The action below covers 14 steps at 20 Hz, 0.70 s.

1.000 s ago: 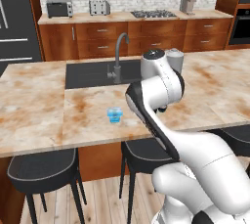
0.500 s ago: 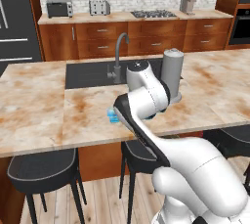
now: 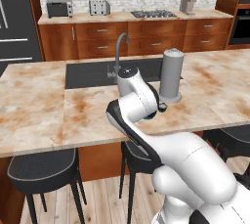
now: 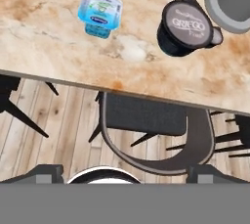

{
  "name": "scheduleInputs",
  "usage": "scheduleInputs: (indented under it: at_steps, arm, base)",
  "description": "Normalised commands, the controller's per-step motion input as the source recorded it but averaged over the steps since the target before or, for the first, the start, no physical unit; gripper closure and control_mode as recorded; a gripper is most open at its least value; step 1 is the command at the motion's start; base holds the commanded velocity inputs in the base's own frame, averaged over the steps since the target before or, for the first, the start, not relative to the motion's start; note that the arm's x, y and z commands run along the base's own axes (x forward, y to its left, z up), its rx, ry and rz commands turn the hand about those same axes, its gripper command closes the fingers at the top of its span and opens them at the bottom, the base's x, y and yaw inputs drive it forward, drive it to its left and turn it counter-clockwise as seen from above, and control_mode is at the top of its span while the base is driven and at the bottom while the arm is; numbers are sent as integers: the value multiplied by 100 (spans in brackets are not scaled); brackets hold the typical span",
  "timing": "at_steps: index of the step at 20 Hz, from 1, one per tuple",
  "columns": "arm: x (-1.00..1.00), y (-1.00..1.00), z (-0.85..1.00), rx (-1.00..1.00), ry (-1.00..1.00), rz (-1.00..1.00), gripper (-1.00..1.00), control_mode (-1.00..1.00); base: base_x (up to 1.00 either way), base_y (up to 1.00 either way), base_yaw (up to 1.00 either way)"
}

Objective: Stack the yogurt containers by placing the smaller containers on top of the larger containers.

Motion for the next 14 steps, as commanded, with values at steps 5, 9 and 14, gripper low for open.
scheduleInputs:
  at_steps: [5, 9, 14]
  arm:
    - [29, 7, -10, 0, 0, -2, -100, -100]
    - [24, 3, -10, 0, -1, -2, -100, -100]
    - [21, 4, -15, -1, 0, -1, -100, -100]
  base:
    - [0, 0, 0]
    - [0, 0, 0]
    - [0, 0, 0]
